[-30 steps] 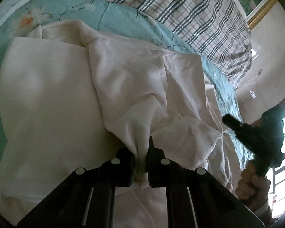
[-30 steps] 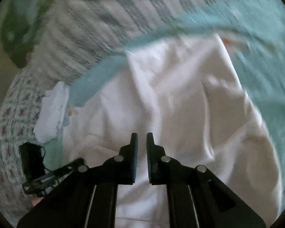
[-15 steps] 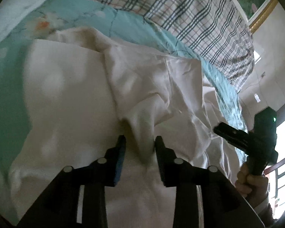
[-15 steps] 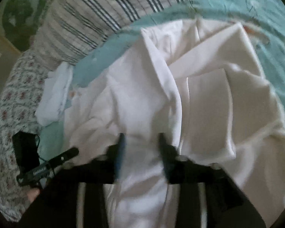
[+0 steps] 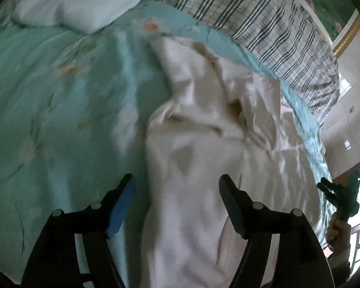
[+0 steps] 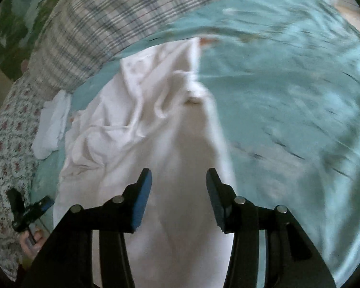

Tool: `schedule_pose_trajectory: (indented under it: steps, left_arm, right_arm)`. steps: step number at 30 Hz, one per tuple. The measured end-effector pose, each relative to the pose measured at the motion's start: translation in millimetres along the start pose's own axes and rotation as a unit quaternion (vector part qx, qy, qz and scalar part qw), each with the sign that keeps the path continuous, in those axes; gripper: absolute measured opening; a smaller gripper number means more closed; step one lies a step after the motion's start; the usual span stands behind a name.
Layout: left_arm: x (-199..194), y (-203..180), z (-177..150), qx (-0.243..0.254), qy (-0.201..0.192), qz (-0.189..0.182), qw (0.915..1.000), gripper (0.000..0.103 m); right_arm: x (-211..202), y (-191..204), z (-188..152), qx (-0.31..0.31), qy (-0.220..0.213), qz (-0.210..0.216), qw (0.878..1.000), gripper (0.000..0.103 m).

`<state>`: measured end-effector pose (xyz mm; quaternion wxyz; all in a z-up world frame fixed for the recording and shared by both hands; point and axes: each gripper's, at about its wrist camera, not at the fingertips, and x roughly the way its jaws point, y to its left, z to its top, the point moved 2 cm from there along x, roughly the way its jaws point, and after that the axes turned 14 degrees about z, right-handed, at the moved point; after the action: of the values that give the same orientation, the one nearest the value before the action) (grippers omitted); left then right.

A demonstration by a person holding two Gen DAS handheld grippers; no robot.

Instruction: Fold large clothes

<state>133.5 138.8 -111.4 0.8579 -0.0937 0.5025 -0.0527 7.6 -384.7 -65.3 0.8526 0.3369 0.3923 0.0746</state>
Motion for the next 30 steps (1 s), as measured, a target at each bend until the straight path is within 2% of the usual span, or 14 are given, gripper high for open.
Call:
schedule_pose_trajectory:
  steps: [4, 6, 7, 11, 14, 16, 19, 21, 23, 25, 26, 27, 28, 30]
  left_arm:
    - [0.7, 9.9, -29.2, 0.0, 0.037, -0.018, 0.9991, 0.073]
    - [-0.1, 10.2, -45.5, -0.005, 0.057, -0.053, 0.997, 0.074]
    - [-3.3, 9.4, -54.2, -0.009, 0.062, -0.077, 0.9951, 0.074]
    - [-15.6, -0.9, -75.6, -0.01, 0.065, -0.124, 0.99, 0.073]
    - [-23.0, -8.5, -88.1, 0.014, 0.057, -0.127, 0.9902, 0.073]
    - [-23.4, -11.5, -91.3, 0.024, 0.059, -0.124, 0.9902, 0.072]
    - [-25.4, -9.5, -92.3, 0.034, 0.061, -0.125, 0.9897, 0.062]
    - [-31.2, -4.6, -91.3, 0.029, 0.055, -0.142, 0.9879, 0.054]
    - [-32.4, -0.4, -89.6, 0.025, 0.054, -0.151, 0.9868, 0.054]
    - [-26.3, -1.8, -90.7, 0.027, 0.063, -0.139, 0.9879, 0.05]
    - [-26.9, -1.3, -91.7, 0.027, 0.058, -0.124, 0.9901, 0.038]
    - [-29.3, -1.4, -91.1, 0.026, 0.051, -0.119, 0.9912, 0.032]
    - [-35.8, -0.6, -90.0, 0.021, 0.039, -0.124, 0.9913, 0.031]
    - [-44.4, 1.6, -86.8, 0.013, 0.024, -0.132, 0.9908, 0.031]
  right_arm:
    - [-33.2, -26.9, -12.3, 0.022, -0.006, -0.025, 0.999, 0.048]
    - [-41.7, -36.7, -18.9, 0.031, 0.001, -0.027, 0.999, 0.048]
    - [-45.6, -43.3, -24.9, 0.04, 0.008, -0.02, 0.999, 0.048]
    - [-46.6, -46.5, -44.1, 0.062, 0.029, 0.043, 0.997, 0.048]
    - [-40.4, -33.0, -60.6, 0.056, 0.058, 0.095, 0.992, 0.048]
    - [-39.9, -22.8, -71.2, 0.037, 0.068, 0.104, 0.992, 0.05]
    - [-42.9, -19.9, -80.4, 0.034, 0.069, 0.119, 0.99, 0.049]
    - [-48.3, -20.3, -83.3, 0.031, 0.067, 0.131, 0.989, 0.046]
    - [-53.2, -20.3, -84.4, 0.026, 0.062, 0.143, 0.987, 0.04]
    - [-53.6, -24.6, -82.8, 0.026, 0.06, 0.144, 0.987, 0.038]
    - [-51.1, -27.2, -81.6, 0.031, 0.06, 0.142, 0.988, 0.035]
    - [-48.4, -29.1, -79.6, 0.034, 0.06, 0.135, 0.988, 0.031]
    - [-46.5, -30.2, -76.2, 0.036, 0.058, 0.128, 0.989, 0.023]
    - [-49.3, -30.6, -72.3, 0.035, 0.05, 0.127, 0.99, 0.023]
